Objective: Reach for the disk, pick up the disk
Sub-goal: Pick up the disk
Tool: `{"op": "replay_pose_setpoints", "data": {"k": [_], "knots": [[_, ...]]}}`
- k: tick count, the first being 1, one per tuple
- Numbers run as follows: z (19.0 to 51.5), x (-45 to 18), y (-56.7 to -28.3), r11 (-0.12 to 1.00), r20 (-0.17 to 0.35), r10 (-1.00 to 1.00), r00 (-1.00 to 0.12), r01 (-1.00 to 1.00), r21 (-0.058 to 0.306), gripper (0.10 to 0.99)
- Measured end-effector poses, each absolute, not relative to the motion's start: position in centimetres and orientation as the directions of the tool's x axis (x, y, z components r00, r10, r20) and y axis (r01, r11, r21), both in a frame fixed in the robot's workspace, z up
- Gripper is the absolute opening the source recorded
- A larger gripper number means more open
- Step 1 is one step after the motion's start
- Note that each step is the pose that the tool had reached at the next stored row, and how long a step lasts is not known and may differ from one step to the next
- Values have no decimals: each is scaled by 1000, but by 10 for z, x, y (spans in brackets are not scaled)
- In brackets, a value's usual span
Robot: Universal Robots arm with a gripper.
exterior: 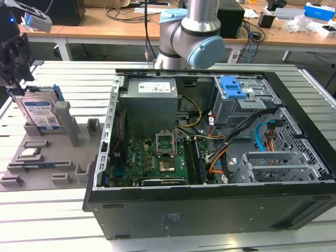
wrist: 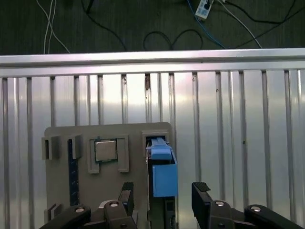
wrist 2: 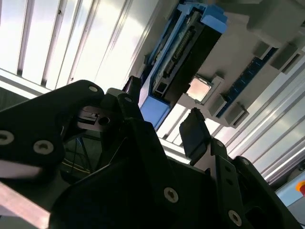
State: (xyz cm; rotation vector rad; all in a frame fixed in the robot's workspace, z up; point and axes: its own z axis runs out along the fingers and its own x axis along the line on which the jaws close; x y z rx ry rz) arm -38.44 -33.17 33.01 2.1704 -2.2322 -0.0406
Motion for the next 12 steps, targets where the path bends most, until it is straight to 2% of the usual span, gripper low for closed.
{"op": "replay_pose_setpoints", "data": {"k": [12], "knots": [[316,-384,-332,21,2,-1000,-20,-999,38,600]]}}
